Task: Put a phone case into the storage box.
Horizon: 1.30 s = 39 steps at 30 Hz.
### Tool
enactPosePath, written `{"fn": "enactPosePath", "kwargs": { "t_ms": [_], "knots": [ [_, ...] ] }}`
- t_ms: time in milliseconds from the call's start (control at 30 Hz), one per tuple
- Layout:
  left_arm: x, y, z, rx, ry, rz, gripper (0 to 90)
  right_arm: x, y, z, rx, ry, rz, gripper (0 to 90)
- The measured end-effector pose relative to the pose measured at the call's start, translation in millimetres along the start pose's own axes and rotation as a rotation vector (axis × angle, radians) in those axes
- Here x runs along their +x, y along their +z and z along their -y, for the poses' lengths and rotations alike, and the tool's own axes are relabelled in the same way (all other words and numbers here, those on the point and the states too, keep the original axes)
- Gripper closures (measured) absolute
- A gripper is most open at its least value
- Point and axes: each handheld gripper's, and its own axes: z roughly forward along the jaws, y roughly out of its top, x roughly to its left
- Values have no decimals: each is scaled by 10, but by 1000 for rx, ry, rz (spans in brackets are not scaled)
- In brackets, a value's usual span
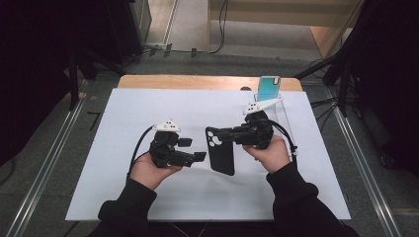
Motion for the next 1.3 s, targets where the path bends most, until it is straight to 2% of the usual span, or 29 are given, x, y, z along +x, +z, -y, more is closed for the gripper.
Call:
{"fn": "enactPosePath", "kwargs": {
  "t_ms": [100,267,500,600,767,933,1067,1200,1300],
  "knots": [
    [10,-21,-25,0,7,24,217,8,-15,4,7,-14,-18,768],
    [14,-53,-70,9,50,48,216,10,-36,15,18,-31,-55,768],
    [32,-105,-121,-2,66,86,215,4,-40,32,33,-46,-98,768],
    [30,-102,-132,0,87,108,215,-4,-23,34,40,-52,-128,768],
    [30,-82,-141,6,130,114,216,9,8,35,51,-65,-161,768],
    [43,-43,-142,28,152,137,278,36,33,30,60,-79,-197,768],
    [65,-16,-147,33,155,162,293,56,54,31,69,-97,-213,768],
    [89,-17,-150,31,166,178,368,66,61,33,82,-102,-234,768],
    [112,-26,-156,23,166,215,443,72,71,34,87,-102,-242,768]
  ]
}}
